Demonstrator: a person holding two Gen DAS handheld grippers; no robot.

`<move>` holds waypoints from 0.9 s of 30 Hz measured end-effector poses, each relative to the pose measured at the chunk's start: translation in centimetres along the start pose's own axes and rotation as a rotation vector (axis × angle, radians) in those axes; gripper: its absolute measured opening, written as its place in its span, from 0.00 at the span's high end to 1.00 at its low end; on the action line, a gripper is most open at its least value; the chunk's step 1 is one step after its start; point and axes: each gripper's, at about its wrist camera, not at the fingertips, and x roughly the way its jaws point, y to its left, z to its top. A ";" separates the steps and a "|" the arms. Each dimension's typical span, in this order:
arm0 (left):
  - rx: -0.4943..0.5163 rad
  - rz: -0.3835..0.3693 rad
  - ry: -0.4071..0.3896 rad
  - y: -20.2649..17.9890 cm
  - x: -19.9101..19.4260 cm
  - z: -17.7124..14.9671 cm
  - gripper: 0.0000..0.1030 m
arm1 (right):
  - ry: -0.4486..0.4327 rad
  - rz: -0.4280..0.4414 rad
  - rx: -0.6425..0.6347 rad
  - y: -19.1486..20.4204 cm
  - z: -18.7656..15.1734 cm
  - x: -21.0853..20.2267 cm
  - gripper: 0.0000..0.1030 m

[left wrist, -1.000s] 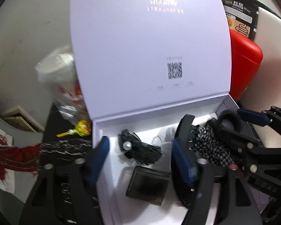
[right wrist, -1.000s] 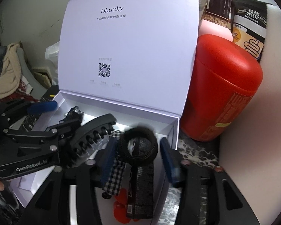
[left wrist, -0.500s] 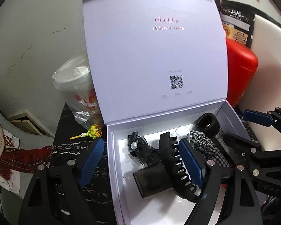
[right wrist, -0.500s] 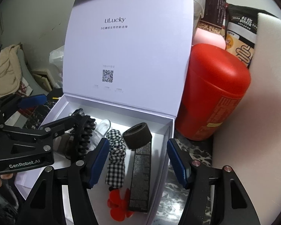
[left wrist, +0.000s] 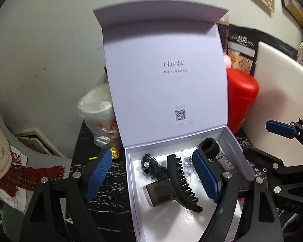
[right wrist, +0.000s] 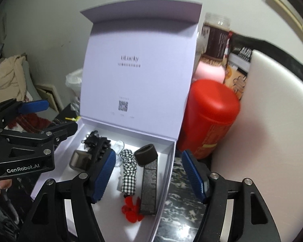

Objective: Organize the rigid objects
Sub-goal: 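Withdraw both tools up and away from the white box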

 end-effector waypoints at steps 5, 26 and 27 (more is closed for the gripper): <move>0.005 0.009 -0.039 -0.2 -2.6 0.3 0.20 | -0.039 -0.017 -0.001 0.2 0.1 -2.7 0.29; -0.004 0.027 -0.166 -0.4 -12.8 -1.9 0.20 | -0.204 -0.075 -0.016 2.8 -1.7 -13.8 0.18; -0.004 0.028 -0.169 -0.4 -13.2 -2.1 0.20 | -0.209 -0.076 -0.017 2.9 -1.8 -14.1 0.17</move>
